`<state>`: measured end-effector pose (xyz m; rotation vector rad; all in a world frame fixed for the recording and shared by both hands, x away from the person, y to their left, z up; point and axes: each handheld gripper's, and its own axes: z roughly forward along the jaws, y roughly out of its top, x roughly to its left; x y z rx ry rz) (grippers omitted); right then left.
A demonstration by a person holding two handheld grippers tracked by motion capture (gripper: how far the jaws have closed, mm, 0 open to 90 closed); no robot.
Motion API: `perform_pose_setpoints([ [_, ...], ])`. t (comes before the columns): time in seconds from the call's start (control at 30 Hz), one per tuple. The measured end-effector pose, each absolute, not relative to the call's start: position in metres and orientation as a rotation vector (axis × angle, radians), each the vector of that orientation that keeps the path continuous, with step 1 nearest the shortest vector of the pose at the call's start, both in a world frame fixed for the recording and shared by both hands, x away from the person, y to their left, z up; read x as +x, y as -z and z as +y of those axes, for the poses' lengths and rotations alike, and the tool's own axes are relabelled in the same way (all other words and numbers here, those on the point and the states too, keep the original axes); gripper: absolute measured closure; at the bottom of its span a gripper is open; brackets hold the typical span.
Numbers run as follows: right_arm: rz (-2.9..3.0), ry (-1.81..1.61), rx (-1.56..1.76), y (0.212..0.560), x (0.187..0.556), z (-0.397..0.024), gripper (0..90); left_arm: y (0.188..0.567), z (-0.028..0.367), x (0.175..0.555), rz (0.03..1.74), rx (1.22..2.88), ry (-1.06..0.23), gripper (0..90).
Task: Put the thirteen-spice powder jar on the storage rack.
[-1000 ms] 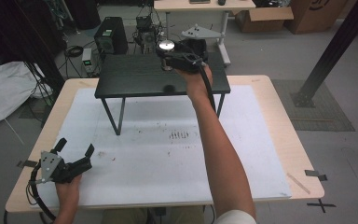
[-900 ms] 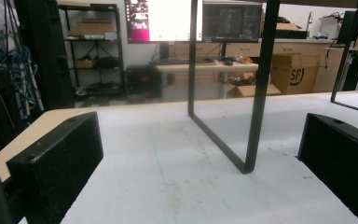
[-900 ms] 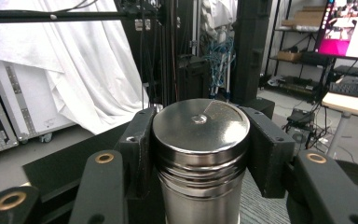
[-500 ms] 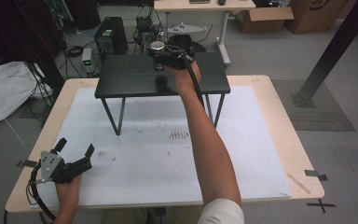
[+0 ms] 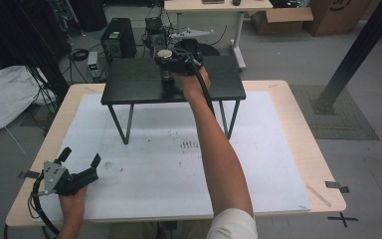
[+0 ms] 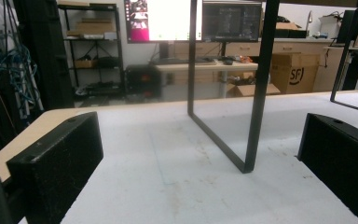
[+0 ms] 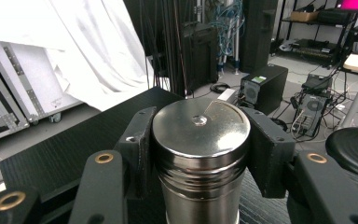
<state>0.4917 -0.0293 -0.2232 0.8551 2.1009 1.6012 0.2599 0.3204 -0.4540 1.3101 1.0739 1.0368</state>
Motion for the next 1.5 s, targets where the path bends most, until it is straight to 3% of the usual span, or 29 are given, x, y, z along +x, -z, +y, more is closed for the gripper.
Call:
perform_pose_setpoints([
  [0.63, 2.111, -1.593, 0.864, 0.228, 0.493, -0.03, 45.3, 0.454, 0.32, 0.26, 1.074, 1.309, -1.037, 0.4],
  [1.07, 2.067, -1.632, 0.892, 0.224, 0.487, -0.039, 25.6, 0.454, 0.32, 0.26, 1.072, 1.308, -1.037, 0.4],
  [1.23, 1.994, -1.694, 0.95, 0.223, 0.483, -0.054, 7.7, 0.454, 0.32, 0.26, 1.072, 1.306, -1.037, 0.4],
  [1.5, 1.936, -1.758, 0.947, 0.213, 0.471, -0.074, 1.6, 0.454, 0.32, 0.26, 1.071, 1.309, -1.038, 0.4],
])
